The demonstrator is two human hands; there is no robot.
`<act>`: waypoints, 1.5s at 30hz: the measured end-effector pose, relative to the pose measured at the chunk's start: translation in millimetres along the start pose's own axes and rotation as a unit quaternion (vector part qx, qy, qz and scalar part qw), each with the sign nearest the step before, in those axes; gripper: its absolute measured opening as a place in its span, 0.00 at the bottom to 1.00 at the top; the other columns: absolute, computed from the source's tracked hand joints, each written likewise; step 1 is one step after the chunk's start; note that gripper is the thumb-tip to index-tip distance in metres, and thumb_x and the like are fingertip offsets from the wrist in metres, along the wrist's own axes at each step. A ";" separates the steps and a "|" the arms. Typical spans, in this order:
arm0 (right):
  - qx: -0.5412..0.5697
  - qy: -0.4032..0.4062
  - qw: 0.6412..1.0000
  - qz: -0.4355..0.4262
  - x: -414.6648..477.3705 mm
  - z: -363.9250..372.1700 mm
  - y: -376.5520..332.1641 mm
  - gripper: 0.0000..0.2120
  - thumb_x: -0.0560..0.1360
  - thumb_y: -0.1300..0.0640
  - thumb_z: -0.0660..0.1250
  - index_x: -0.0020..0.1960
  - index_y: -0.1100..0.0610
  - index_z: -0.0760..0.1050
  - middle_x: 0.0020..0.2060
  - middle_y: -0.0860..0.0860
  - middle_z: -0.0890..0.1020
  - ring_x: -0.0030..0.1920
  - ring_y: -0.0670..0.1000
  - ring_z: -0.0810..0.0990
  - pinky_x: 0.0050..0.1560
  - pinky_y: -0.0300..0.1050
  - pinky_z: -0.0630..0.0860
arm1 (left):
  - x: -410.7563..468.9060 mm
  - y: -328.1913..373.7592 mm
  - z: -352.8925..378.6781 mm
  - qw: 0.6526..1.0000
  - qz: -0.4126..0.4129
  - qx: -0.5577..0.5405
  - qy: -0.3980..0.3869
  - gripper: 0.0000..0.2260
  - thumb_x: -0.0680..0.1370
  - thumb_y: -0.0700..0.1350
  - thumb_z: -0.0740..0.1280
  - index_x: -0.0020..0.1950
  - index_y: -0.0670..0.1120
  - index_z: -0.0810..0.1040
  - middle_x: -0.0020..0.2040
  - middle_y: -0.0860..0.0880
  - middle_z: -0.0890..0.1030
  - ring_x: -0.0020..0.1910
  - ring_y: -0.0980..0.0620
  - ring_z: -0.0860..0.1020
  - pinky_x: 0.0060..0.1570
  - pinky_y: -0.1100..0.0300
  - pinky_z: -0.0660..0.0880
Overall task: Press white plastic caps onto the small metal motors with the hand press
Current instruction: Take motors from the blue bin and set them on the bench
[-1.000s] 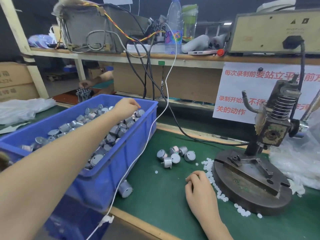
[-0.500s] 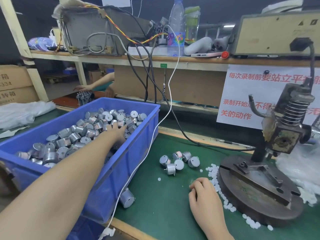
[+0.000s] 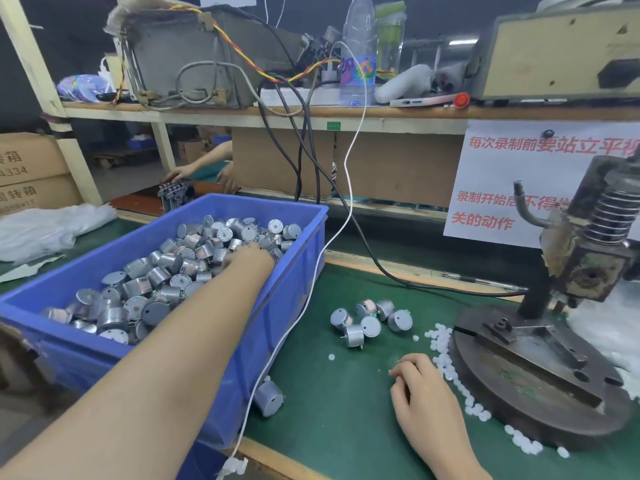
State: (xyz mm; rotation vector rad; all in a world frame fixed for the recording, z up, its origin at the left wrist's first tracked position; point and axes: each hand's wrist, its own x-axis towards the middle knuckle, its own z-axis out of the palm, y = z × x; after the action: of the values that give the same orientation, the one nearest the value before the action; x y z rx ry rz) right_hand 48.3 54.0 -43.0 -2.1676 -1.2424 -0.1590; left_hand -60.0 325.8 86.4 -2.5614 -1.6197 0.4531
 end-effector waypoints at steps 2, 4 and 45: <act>0.007 0.010 1.000 -0.007 1.3 -0.4 0.0 0.06 0.66 0.69 0.71 0.37 0.59 0.77 0.41 0.51 0.79 0.36 0.52 0.78 0.35 0.40 0.67 | 2.1 0.3 1.2 1.000 0.003 0.010 0.010 0.19 0.81 0.40 0.50 0.73 0.41 0.57 0.72 0.39 0.56 0.71 0.37 0.56 0.67 0.41 0.62; 0.013 0.030 0.999 -0.017 1.7 -0.7 0.4 0.10 0.62 0.71 0.73 0.35 0.59 0.77 0.38 0.50 0.79 0.32 0.52 0.78 0.31 0.40 0.68 | 1.2 1.5 -2.3 1.000 -0.006 0.008 0.009 0.18 0.82 0.41 0.49 0.72 0.40 0.59 0.71 0.38 0.59 0.70 0.37 0.60 0.67 0.44 0.63; 0.012 -0.012 1.000 0.017 4.1 5.2 6.7 0.04 0.74 0.63 0.63 0.43 0.60 0.76 0.46 0.50 0.76 0.44 0.52 0.75 0.41 0.41 0.65 | -7.1 -16.3 2.2 0.988 0.060 -0.137 -0.046 0.13 0.75 0.44 0.61 0.56 0.39 0.72 0.56 0.41 0.77 0.50 0.42 0.77 0.39 0.57 0.72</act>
State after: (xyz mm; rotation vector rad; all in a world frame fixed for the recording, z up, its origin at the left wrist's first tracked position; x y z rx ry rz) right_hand 55.0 57.6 -48.7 -2.1740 -1.2132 -0.1039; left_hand -77.6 326.4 89.3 -2.8920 -1.6696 0.3864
